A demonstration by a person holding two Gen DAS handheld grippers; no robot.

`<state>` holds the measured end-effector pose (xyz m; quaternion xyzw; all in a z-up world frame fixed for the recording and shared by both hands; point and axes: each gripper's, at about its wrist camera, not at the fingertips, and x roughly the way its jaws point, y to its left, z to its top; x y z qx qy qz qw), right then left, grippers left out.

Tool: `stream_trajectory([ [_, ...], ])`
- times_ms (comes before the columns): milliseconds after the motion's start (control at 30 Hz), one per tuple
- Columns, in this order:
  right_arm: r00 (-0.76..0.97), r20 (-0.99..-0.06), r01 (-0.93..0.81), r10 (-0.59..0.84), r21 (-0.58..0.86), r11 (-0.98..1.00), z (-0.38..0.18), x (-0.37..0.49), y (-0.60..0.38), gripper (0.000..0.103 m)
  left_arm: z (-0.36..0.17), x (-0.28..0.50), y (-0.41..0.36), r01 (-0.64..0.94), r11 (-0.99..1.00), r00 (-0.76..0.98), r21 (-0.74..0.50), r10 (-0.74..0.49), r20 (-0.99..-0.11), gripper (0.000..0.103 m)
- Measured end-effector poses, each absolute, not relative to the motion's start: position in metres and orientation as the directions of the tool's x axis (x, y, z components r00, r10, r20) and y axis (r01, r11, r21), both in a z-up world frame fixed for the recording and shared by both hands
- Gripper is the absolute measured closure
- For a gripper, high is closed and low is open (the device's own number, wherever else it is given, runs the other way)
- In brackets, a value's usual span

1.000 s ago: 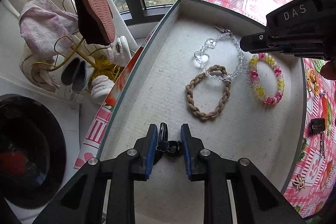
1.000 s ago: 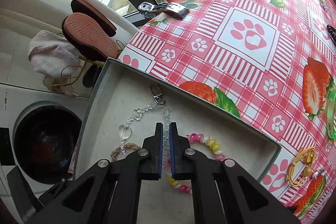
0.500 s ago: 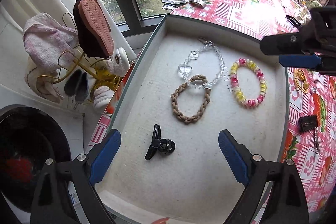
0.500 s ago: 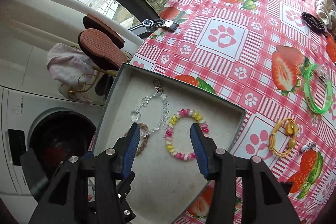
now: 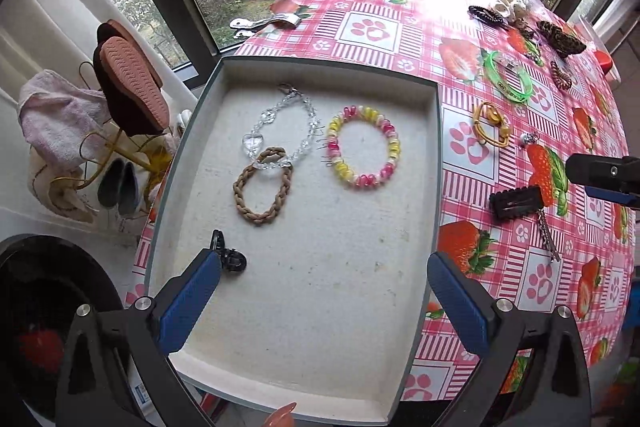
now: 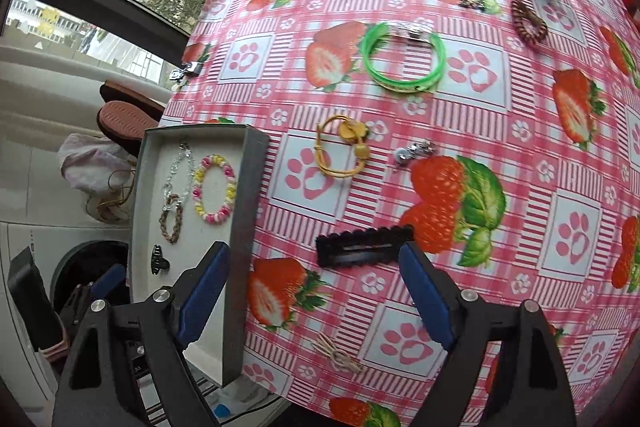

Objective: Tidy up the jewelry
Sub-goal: 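Move the left tool to the black snap hair clip while the right tool reaches the silver spiked clip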

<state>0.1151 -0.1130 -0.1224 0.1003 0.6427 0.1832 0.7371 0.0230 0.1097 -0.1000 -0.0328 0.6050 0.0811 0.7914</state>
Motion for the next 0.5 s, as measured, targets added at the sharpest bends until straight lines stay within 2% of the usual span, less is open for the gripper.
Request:
stream_trajectory([
  [367, 0.124, -0.955, 0.096, 0.271, 0.283, 0.954, -0.13, 0.063, -0.213, 0.015, -0.091, 0.033, 0.068, -0.039, 0.999, 0.253, -0.01, 0.0, -0.968, 0.0],
  [500, 0.116, -0.962, 0.134, 0.247, 0.261, 0.956, -0.136, 0.043, -0.227, 0.015, -0.09, 0.036, 0.047, 0.045, 0.999, 0.254, -0.015, -0.026, -0.967, 0.0],
])
